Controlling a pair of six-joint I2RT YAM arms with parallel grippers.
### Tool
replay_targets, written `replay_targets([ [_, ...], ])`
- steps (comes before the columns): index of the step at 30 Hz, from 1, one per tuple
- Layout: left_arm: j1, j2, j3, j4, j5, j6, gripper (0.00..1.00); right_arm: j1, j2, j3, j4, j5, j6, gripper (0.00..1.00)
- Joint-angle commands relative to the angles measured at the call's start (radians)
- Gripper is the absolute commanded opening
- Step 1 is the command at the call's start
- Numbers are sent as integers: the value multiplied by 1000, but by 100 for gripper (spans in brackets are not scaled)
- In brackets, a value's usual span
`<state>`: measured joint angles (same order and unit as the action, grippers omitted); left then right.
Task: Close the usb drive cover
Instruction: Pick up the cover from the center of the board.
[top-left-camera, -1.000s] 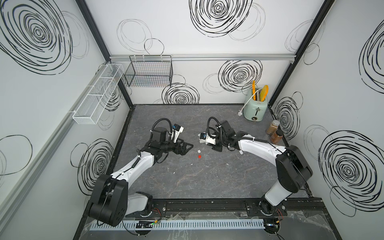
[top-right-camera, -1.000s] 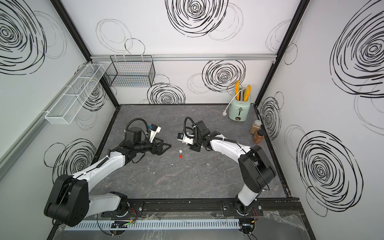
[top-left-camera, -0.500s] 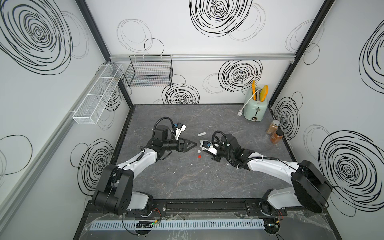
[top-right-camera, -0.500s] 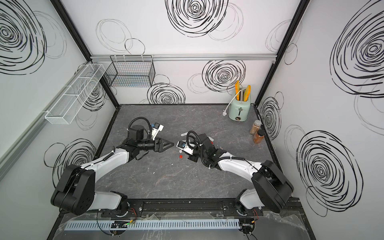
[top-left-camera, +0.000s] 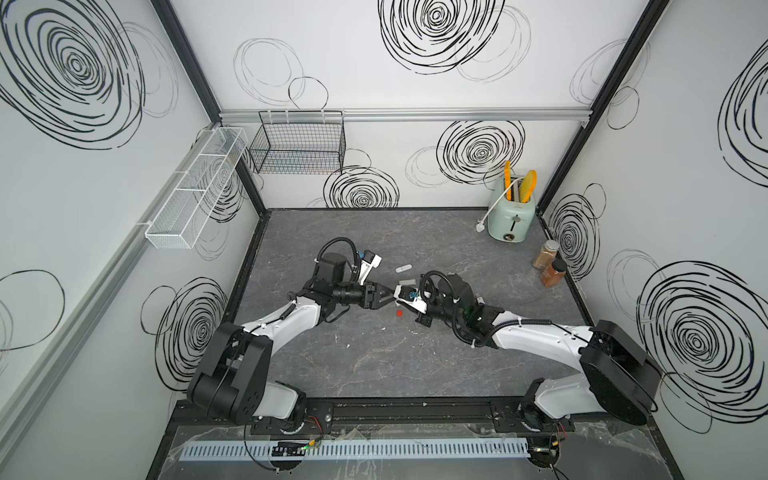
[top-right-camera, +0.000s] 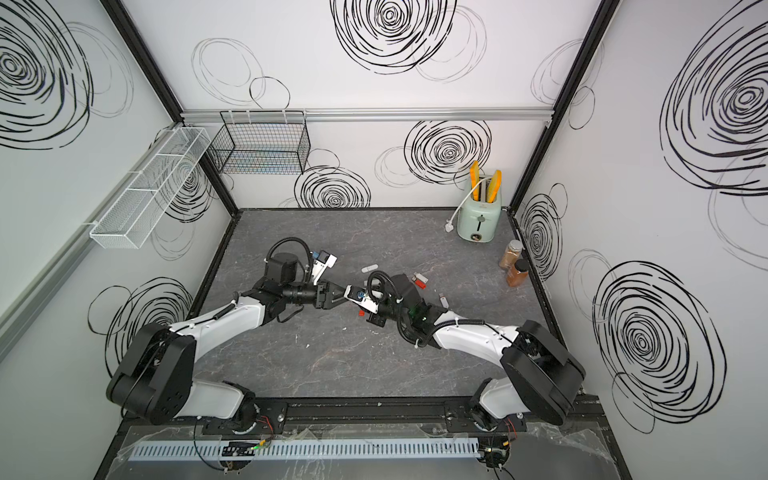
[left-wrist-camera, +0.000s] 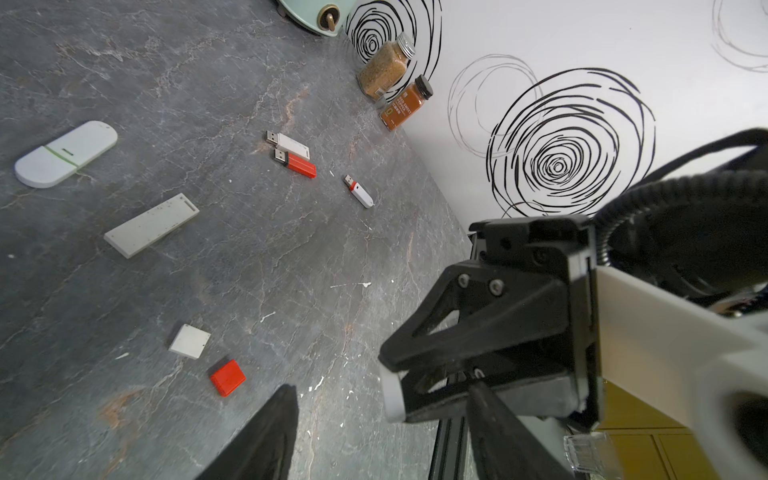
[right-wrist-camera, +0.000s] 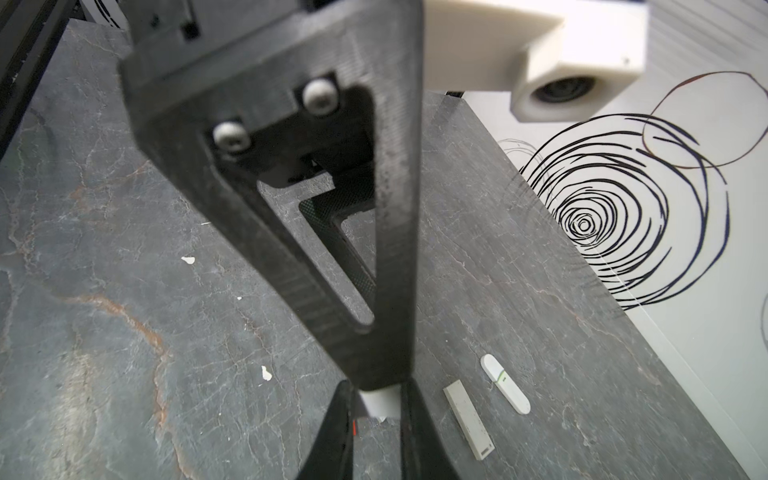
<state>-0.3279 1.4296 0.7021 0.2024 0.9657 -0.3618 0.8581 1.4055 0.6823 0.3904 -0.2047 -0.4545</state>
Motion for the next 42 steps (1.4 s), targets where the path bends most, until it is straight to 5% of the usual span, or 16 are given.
replay_targets([
  [1, -16, 13, 35, 3, 10, 27, 64, 10, 18, 17, 16, 8, 3, 17],
  [13, -37, 13, 34, -3, 2, 41, 34, 37, 48, 49, 30, 17, -16, 16],
  [17, -37, 9, 40, -20, -10, 50, 35, 37, 47, 54, 32, 18, -16, 16],
  [20, -36, 8, 38, -26, -18, 56, 51, 37, 47, 56, 22, 33, -26, 16],
  [23, -30, 0, 34, -32, -30, 60, 52, 38, 35, 47, 27, 36, -26, 15],
  [39, -40, 0, 34, -36, -36, 60, 0, 42, 51, 60, 25, 40, -31, 14],
  [42, -33, -1, 46, -52, -43, 59, 0, 42, 44, 52, 18, 50, -26, 18],
])
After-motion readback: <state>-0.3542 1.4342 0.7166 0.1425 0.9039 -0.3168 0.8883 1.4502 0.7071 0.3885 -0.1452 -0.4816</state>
